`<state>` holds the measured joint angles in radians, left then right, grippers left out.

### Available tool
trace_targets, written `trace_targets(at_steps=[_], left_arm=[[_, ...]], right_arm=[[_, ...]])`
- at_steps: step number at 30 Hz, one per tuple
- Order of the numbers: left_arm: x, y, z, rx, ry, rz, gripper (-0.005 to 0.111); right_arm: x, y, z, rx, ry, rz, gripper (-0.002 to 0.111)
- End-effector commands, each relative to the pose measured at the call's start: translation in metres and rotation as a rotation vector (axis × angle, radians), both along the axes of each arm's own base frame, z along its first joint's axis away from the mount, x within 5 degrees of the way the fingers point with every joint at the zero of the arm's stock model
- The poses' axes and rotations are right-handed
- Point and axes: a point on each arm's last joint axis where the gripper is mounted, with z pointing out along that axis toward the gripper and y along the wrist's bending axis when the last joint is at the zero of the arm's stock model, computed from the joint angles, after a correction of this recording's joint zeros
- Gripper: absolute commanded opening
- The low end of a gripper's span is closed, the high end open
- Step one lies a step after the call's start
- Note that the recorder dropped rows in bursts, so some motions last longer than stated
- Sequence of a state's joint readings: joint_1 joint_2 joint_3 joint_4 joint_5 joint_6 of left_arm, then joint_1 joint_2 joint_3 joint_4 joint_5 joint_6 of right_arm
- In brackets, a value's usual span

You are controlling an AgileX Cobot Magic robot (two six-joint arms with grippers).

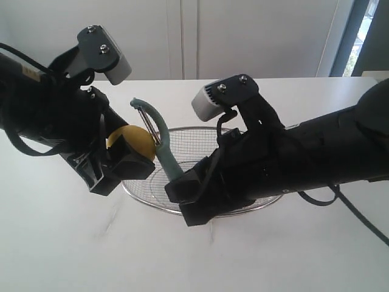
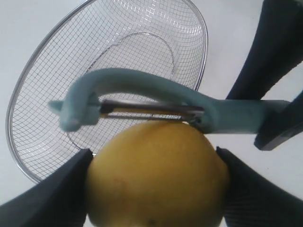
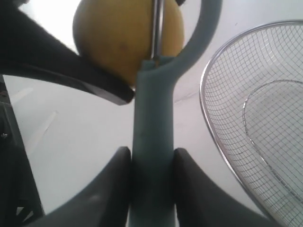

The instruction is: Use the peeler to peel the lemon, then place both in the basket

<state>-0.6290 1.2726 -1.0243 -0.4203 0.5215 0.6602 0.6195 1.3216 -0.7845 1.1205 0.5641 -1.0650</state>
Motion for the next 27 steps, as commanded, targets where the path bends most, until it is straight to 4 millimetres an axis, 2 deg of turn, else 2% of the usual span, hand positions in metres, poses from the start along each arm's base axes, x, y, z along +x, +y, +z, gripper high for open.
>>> trace_targets(at_steps=[1,9,16,27], left_arm=[[-0.002,0.0,0.001,-0.017,0.013,0.006,0.0],[-0.002,0.0,0.001,-0.014,0.011,0.005,0.0],[-0.002,0.0,0.001,-0.014,0.011,0.005,0.0],[-0.003,0.0,0.0,-0.005,0.026,-0.004,0.0]], right_arm=[[-0.007,-0.003,0.013,0.031,-0.035,0.02,0.0],[-0.029,-0.018,0.03,0.034,-0.09,0.046,0.0],[-0.041,-0.044,0.04,-0.09,-0.132,-0.071,0.0],[-0.069,-0.09,0.075,-0.098,-0.302,-0.288,0.0]])
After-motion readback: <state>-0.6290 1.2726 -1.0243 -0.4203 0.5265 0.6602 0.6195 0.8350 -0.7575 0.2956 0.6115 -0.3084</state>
